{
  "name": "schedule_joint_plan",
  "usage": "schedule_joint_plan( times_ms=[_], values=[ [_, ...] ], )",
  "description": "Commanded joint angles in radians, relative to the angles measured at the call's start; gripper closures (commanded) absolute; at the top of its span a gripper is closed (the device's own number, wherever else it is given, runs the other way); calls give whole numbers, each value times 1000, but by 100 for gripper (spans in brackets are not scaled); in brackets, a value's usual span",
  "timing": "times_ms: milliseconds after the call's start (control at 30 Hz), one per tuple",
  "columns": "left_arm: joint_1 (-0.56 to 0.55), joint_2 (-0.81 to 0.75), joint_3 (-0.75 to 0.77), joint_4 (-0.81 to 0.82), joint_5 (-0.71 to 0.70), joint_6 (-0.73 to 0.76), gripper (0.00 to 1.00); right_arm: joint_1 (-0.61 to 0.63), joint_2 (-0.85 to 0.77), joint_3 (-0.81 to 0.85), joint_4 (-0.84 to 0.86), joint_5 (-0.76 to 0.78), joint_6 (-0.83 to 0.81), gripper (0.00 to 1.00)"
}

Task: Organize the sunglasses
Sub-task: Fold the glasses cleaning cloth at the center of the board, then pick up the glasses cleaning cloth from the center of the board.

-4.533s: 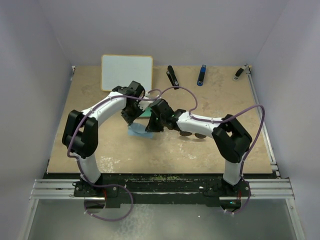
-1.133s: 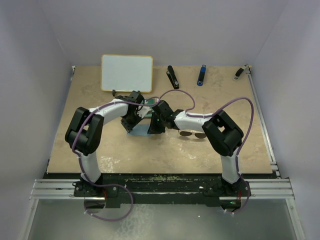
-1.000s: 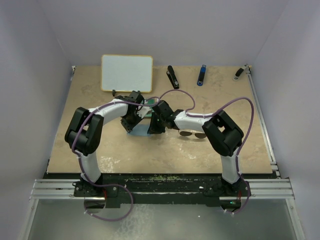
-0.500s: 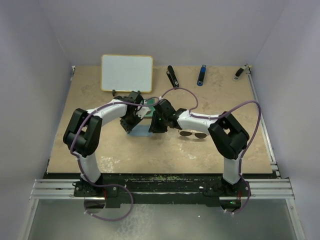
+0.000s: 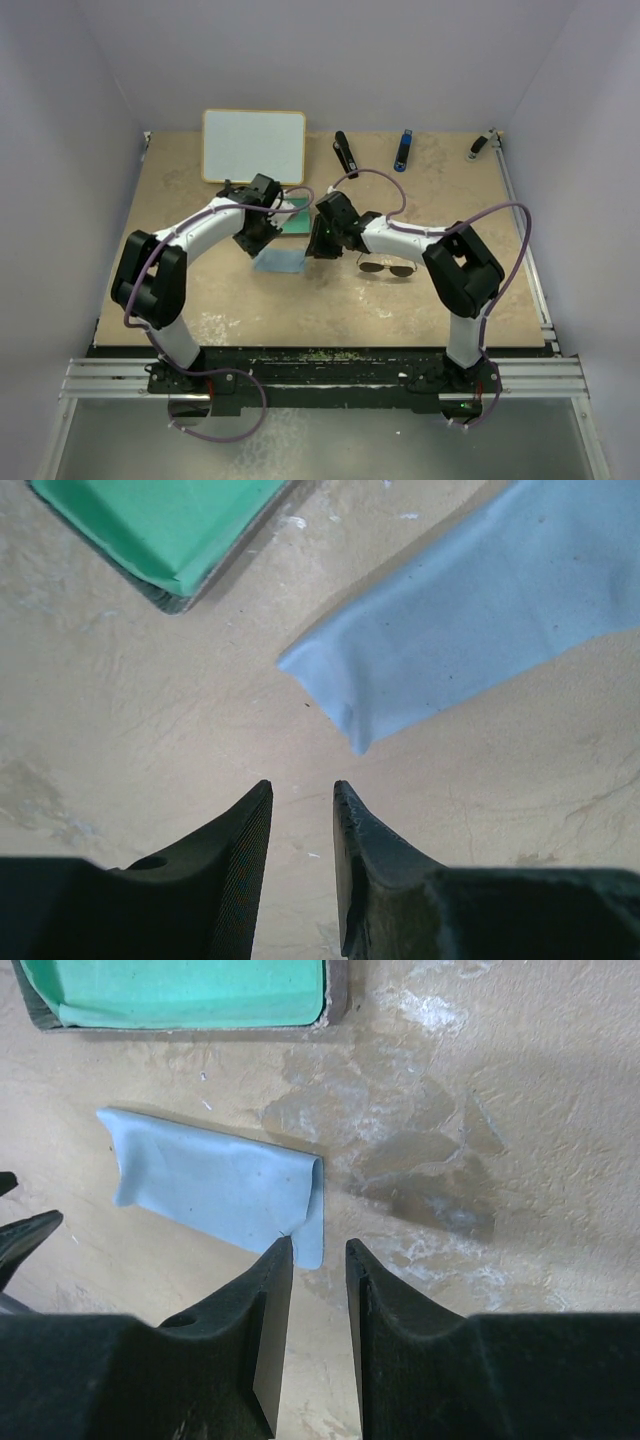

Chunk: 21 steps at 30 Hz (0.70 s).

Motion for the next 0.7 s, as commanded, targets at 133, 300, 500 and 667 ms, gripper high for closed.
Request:
schedule_joint_plan(
  times_ms=[133,300,500,667],
  values=[
    [8,10,97,23,-8,-23,65,-1,29,32,35,-55,-31,73],
    [7,75,99,32,35,-24,65,-1,34,25,46,-47,-29,74],
    [7,114,87,45,74,-25,65,-1,53,24,74,-76,-21,74],
    [8,132,78,51,82,-25,65,1,66,31,87,-101,-18,74]
  ],
)
